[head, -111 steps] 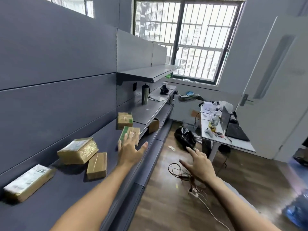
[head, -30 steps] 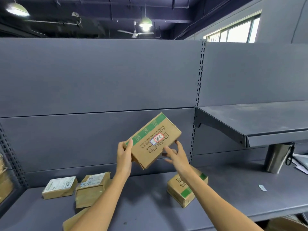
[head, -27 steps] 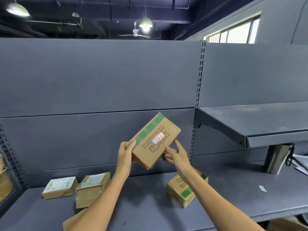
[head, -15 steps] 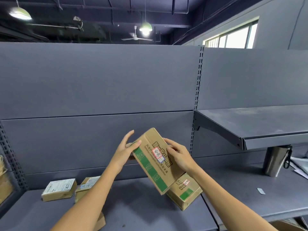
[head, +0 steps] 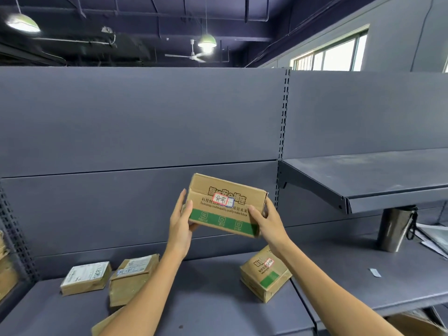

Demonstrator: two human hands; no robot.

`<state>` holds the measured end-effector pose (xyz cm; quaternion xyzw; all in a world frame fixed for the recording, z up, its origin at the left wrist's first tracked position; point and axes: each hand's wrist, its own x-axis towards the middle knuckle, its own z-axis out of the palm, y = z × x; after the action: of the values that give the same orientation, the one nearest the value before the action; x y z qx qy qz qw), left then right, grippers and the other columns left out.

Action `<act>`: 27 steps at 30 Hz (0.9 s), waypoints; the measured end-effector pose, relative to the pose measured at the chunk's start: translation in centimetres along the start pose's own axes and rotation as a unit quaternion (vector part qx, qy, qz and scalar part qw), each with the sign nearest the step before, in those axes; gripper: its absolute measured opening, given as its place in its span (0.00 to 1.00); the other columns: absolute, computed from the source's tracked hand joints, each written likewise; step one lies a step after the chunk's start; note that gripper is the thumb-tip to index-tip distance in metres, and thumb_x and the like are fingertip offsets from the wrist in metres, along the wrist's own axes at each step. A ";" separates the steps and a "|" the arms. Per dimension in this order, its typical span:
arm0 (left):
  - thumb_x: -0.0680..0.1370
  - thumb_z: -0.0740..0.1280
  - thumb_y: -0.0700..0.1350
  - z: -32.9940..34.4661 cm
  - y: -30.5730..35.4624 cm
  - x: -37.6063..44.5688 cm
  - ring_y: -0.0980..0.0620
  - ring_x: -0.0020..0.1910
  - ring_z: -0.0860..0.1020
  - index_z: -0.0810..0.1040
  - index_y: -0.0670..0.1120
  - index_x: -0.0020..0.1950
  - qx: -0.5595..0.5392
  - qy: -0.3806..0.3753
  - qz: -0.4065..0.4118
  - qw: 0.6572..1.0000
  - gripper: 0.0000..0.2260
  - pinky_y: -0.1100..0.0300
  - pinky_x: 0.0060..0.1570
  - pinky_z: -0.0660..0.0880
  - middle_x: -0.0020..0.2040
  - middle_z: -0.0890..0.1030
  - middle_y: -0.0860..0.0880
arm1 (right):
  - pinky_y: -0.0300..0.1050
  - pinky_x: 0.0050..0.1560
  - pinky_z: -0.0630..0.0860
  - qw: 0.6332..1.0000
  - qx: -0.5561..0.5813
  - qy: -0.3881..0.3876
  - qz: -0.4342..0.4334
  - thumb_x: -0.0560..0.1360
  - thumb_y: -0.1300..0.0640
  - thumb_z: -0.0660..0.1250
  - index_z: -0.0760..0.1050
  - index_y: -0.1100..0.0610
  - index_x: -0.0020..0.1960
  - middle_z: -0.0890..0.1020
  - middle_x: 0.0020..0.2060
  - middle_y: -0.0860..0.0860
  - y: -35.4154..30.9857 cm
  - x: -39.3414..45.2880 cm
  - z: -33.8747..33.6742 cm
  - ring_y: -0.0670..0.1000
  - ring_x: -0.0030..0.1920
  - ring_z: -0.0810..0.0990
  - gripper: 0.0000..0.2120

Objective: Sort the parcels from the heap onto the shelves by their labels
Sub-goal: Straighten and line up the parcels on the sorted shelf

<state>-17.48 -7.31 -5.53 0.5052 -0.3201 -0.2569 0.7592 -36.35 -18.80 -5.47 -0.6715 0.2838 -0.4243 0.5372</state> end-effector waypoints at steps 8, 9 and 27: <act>0.79 0.57 0.63 -0.9 3.6 0.5 0.55 0.66 0.76 0.63 0.83 0.61 0.187 -0.059 0.024 0.980 0.15 0.45 0.72 0.65 0.53 0.85 0.58 | 0.49 0.54 0.83 0.998 -0.034 -0.005 -0.050 0.84 0.56 0.60 0.64 0.27 0.59 0.84 0.54 0.46 -3.8 0.3 -1.4 0.47 0.55 0.84 0.21; 0.81 0.57 0.61 -0.8 3.8 0.5 0.58 0.63 0.77 0.64 0.80 0.63 0.187 -0.062 0.032 0.980 0.14 0.48 0.71 0.66 0.51 0.86 0.58 | 0.50 0.54 0.83 0.998 -0.035 0.000 -0.053 0.84 0.56 0.60 0.63 0.26 0.59 0.84 0.54 0.46 -3.9 0.3 -1.3 0.47 0.55 0.84 0.22; 0.86 0.56 0.51 -1.5 5.4 -2.3 0.59 0.50 0.82 0.77 0.61 0.60 0.216 -0.007 0.101 0.971 0.11 0.62 0.48 0.78 0.52 0.84 0.54 | 0.53 0.58 0.82 0.999 -0.004 -0.041 -0.034 0.82 0.56 0.64 0.67 0.36 0.71 0.83 0.59 0.45 -0.5 -1.4 -0.3 0.49 0.60 0.82 0.22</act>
<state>-17.50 -2.80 -1.46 0.6206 -0.4227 -0.1074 0.6516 -37.33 -17.61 -5.36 -0.6994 0.2403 -0.4136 0.5310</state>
